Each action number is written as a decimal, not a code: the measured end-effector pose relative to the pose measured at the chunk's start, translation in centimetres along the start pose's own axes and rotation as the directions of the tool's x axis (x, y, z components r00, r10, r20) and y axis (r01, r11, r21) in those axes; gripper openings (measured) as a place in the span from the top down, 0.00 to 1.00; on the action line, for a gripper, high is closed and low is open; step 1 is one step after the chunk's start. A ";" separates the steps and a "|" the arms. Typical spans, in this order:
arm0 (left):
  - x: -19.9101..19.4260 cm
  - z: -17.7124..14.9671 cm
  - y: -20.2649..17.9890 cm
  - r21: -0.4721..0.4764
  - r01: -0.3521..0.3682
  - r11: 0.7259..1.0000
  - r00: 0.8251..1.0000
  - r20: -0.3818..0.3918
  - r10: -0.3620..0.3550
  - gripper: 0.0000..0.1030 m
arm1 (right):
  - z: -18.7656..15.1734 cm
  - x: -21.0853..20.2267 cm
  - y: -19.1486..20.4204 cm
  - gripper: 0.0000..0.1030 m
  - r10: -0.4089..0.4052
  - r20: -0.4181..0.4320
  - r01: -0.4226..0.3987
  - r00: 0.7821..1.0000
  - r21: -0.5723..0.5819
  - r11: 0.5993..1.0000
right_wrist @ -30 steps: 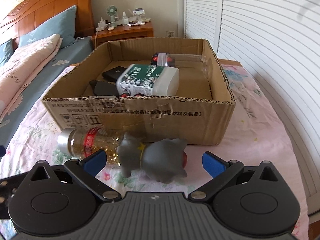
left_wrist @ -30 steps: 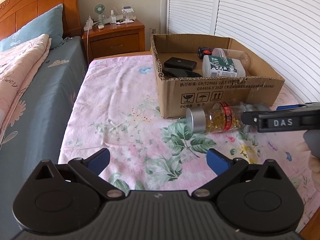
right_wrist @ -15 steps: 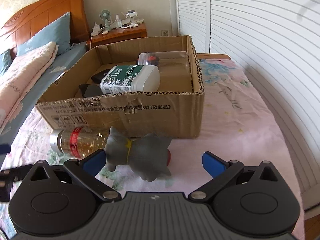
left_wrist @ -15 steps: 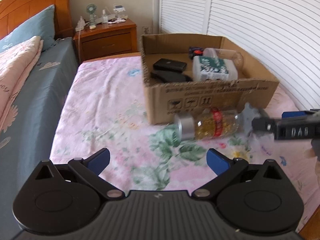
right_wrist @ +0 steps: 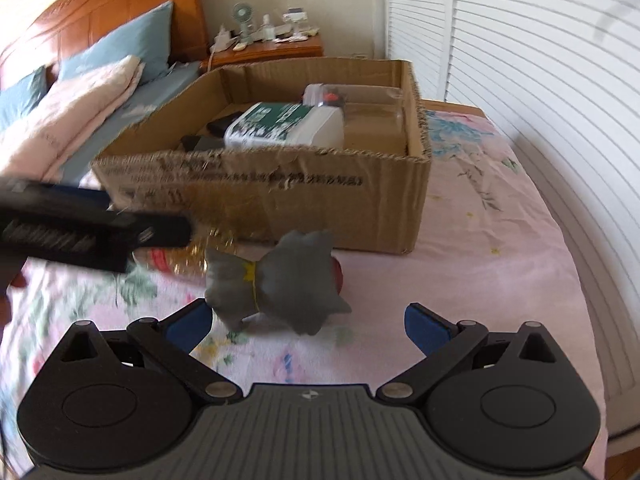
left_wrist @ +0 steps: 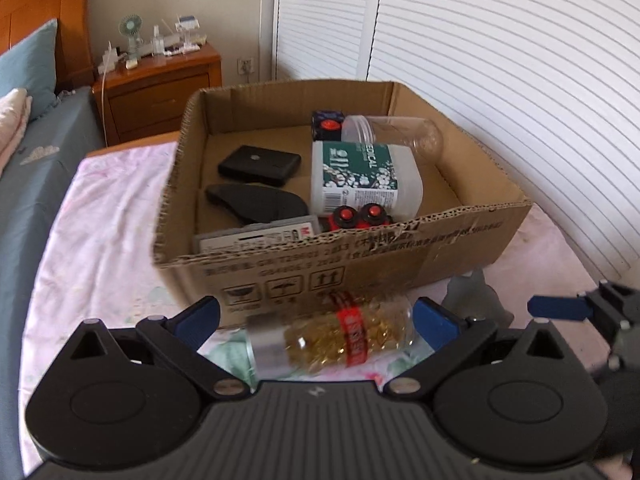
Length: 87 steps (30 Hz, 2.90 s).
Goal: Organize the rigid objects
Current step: 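Grasp the capsule bottle with left gripper while right gripper grasps the gray toy, then carry the bottle and gray toy into the box and open both grippers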
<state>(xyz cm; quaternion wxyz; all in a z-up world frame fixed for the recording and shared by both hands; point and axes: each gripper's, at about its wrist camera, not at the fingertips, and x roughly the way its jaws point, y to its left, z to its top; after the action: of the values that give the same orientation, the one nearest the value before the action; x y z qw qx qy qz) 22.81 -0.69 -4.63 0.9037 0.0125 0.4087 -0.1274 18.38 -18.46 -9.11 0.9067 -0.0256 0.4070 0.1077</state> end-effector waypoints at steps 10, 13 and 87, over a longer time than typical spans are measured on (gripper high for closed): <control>2.5 -0.4 0.0 -0.117 -0.015 0.993 0.998 -0.057 0.009 0.01 | -1.0 1.0 0.7 0.00 -0.053 -0.025 0.051 0.998 -0.085 0.995; 2.3 -0.7 0.6 -0.125 -0.020 0.992 0.998 -0.066 0.012 0.01 | -1.0 1.2 0.3 0.00 -0.039 -0.030 0.037 0.999 -0.064 0.997; -4.4 -2.2 3.5 0.147 0.028 0.989 0.999 -0.050 -0.021 0.10 | 2.2 -3.5 1.6 0.26 0.087 0.040 -0.071 0.995 -0.297 0.952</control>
<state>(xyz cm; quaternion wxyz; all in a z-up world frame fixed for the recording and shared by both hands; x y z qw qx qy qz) 19.25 3.99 -3.12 0.8884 0.0773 0.4201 -0.1681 17.34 -17.25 -4.98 0.8981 -0.1414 0.3629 0.2041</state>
